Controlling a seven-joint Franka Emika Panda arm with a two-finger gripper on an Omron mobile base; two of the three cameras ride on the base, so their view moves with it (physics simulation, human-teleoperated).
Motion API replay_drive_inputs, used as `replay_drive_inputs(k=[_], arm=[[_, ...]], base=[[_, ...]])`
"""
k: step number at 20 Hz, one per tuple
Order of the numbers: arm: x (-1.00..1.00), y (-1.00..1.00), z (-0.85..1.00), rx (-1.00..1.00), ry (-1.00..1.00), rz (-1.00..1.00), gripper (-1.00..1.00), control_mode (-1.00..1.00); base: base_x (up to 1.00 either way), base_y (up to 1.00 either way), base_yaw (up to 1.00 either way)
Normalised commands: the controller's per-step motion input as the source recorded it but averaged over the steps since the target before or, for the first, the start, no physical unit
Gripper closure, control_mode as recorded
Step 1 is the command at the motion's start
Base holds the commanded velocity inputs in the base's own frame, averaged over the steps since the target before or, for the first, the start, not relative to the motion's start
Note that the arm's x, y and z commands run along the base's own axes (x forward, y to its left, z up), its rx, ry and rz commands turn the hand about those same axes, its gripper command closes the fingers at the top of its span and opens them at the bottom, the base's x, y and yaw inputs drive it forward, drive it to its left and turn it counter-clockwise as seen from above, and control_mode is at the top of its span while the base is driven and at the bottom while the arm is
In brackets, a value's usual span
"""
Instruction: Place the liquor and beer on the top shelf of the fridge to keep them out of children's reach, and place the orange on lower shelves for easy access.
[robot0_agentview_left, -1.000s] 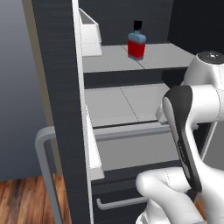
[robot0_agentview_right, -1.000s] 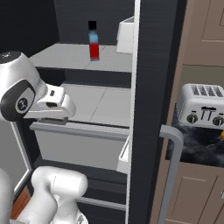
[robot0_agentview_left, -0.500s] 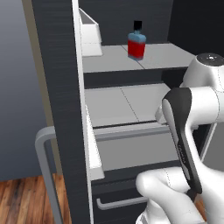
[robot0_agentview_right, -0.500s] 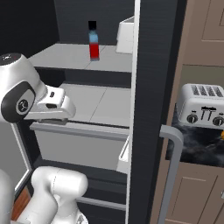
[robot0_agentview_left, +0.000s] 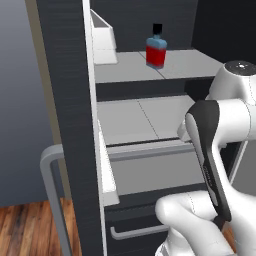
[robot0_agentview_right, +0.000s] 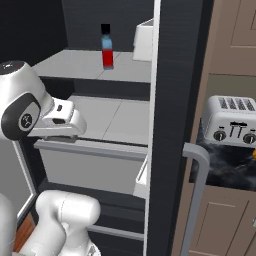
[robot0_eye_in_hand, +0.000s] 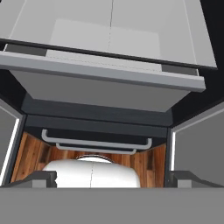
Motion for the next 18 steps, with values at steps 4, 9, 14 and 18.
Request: replay_drive_inputs(k=[4,9,14,18], arm=[[0.00,0.00,0.00,0.00,0.00,0.00,-1.00,1.00],[0.00,0.00,0.00,0.00,0.00,0.00,-1.00,1.00],[0.00,0.00,0.00,0.00,0.00,0.00,-1.00,1.00],[0.00,0.00,0.00,0.00,0.00,0.00,-1.00,1.00]], base=[[0.03,0.10,-0.03],[-0.03,0.32,-0.01],[-0.22,0.49,0.00],[-0.24,0.28,-0.01]])
